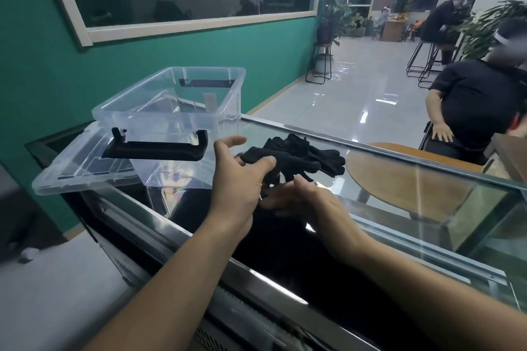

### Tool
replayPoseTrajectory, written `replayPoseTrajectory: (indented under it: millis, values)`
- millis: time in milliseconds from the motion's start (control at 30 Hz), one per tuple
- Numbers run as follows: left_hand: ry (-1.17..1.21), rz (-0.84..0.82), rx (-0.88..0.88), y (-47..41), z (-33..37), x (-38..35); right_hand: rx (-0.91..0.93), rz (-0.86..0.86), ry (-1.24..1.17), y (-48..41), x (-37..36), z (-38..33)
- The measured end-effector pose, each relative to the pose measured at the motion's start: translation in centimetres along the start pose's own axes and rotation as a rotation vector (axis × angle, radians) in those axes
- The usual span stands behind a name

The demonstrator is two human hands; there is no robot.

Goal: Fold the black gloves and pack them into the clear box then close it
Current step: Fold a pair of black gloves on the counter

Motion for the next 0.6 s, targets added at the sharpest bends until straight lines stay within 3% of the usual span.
replayPoseTrajectory:
  millis: [167, 333, 600]
  values:
    - [-0.102, -0.063, -0.033, 2.1, -0.7, 0.7, -0.041, -0.092, -0.171, -0.3, -1.3, 0.2]
    - [-0.422, -0.168, -0.095, 4.6, -1.0, 1.6, -0.121, -0.149, -0.383, -1.1, -0.4, 1.0]
    - [-0.789, -0.497, -0.262, 8.5, -1.4, 1.8, -0.249, -0.117, -0.487, -1.6, 1.0, 1.9]
Point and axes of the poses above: each hand's wrist, its own y-axis away from the middle knuckle, its own x-axis out of the back of the hand, z = x × y, the point moved 7 cm from there along -y, towards the middle knuckle, and after that the axes turned 8 degrees about y, right-handed, at the moved point
